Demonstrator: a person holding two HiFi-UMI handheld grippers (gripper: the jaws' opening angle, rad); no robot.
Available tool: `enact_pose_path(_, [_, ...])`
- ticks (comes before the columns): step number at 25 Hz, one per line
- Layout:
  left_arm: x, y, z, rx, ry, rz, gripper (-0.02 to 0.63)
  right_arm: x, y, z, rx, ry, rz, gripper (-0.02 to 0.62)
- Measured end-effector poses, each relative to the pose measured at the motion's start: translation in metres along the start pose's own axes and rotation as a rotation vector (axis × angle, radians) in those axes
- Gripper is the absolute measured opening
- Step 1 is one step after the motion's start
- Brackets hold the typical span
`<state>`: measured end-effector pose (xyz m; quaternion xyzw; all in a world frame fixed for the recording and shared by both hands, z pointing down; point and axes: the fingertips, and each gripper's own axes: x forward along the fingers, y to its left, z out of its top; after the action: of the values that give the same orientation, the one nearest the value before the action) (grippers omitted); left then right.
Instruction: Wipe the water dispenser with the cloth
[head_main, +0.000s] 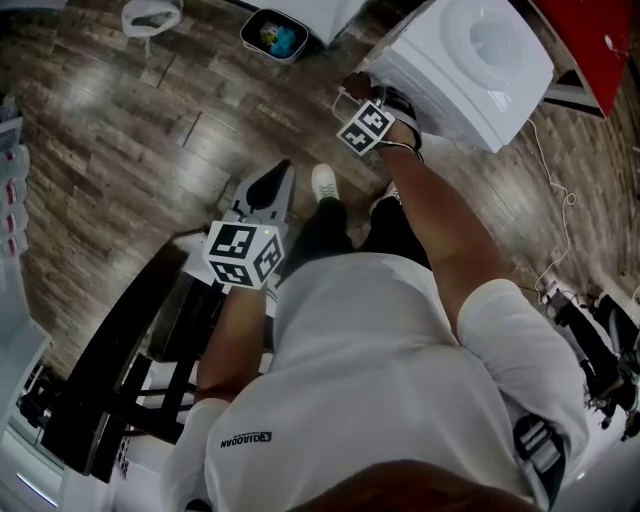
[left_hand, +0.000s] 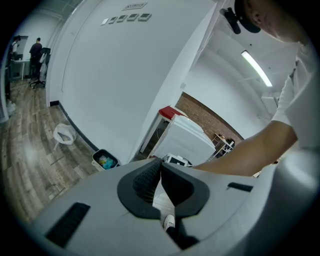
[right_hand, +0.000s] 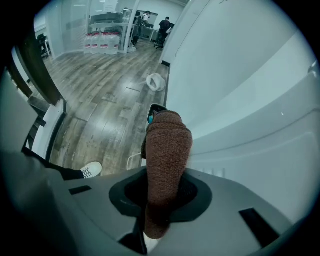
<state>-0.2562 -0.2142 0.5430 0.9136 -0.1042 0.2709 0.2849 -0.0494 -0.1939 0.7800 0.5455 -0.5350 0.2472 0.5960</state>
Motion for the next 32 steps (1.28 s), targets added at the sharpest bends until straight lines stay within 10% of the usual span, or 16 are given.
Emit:
enact_pose_path(20, [-0.001, -0.013, -0.030, -0.029, 0.051, 0.018, 0.000, 0.062, 0.032, -0.016, -0.039, 0.028, 0.116, 0.069])
enact_pose_path(32, [0.014, -0.043, 0.013, -0.007, -0.007, -0.034, 0.001, -0.093, 0.006, 0.003, 0.268, -0.327, 0.171, 0.069])
